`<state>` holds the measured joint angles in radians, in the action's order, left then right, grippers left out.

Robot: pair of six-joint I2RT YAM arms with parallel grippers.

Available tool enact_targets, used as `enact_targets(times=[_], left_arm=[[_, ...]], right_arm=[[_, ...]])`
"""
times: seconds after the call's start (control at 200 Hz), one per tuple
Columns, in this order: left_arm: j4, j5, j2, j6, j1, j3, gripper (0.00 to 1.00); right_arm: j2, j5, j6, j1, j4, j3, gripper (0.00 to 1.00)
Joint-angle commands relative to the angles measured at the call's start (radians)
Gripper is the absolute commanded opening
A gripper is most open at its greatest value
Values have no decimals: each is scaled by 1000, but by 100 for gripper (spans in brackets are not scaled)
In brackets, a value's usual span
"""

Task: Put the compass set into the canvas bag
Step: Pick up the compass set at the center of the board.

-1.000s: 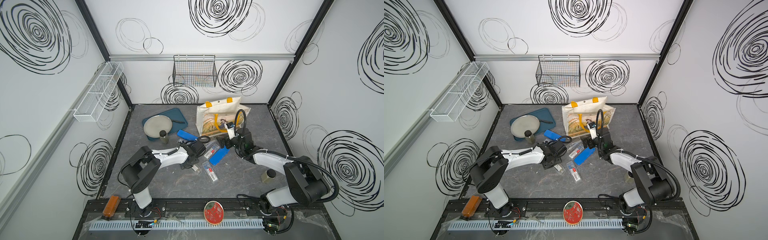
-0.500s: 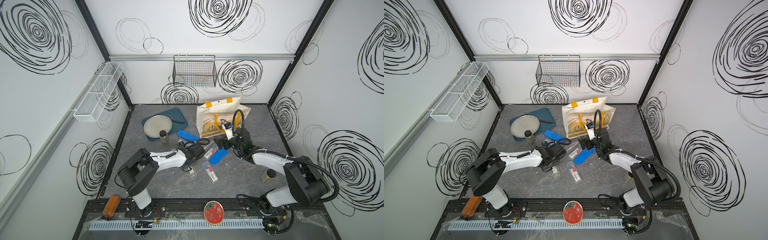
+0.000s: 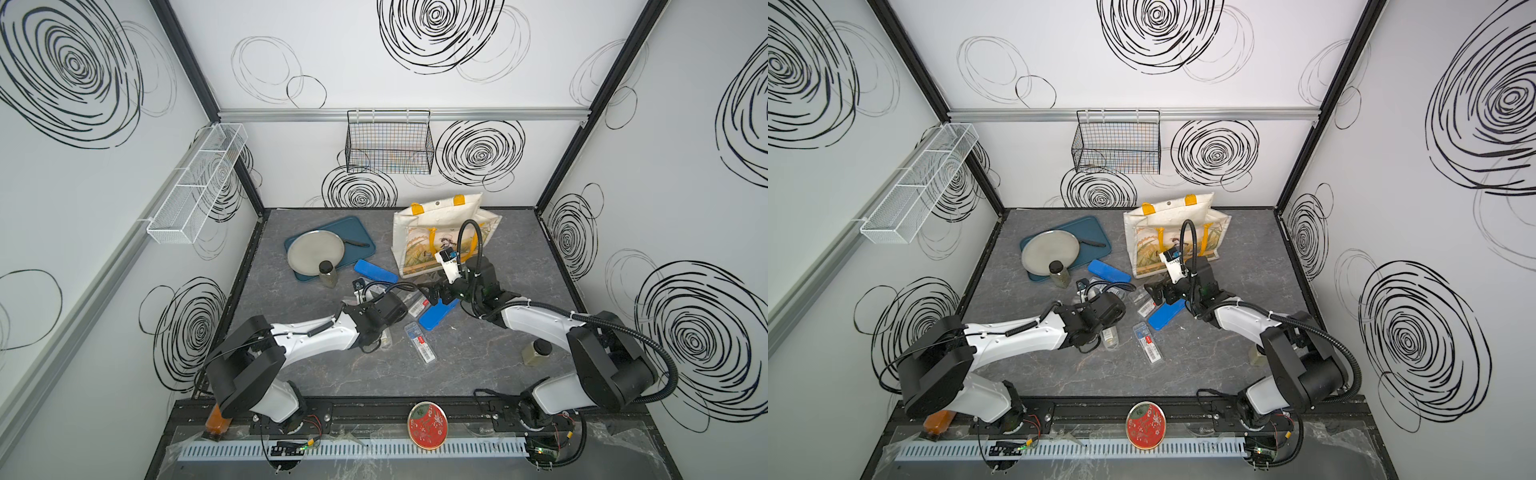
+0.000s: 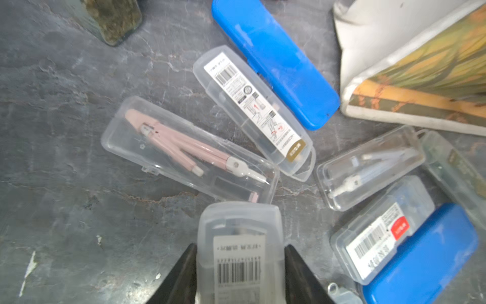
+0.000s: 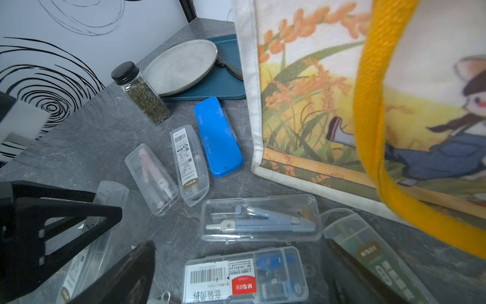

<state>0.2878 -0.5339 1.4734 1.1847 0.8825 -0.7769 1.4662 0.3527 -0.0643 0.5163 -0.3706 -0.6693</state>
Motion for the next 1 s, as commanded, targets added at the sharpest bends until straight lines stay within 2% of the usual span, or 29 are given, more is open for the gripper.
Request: enact_targets(times=[0.0,0.19,0.32,0.465,0.68,0.781,0.996], left_arm=[[-91,-132,-65,-11,17,34,50],[-245,-234,-144,-7,56,100,50],[-327,-252,-150,-41,67,107,50],[-309,-266,-133,-112,80,43,50],[-333,-322,-154,-210,110,9,50],[-437,-322,-166,-267,110,49,50],[-631,-217,-163,-345,56,123,50]], right_arm=[[6,25,-50,7,-18,2,100],[49,117,-104,21,-56,-19,97],[76,117,-96,74,-19,-73,96],[93,111,-100,123,-26,-108,96],[129,218,-65,163,-70,-168,95],[150,238,-12,178,-35,-212,91],[137,215,-30,179,-1,-250,91]])
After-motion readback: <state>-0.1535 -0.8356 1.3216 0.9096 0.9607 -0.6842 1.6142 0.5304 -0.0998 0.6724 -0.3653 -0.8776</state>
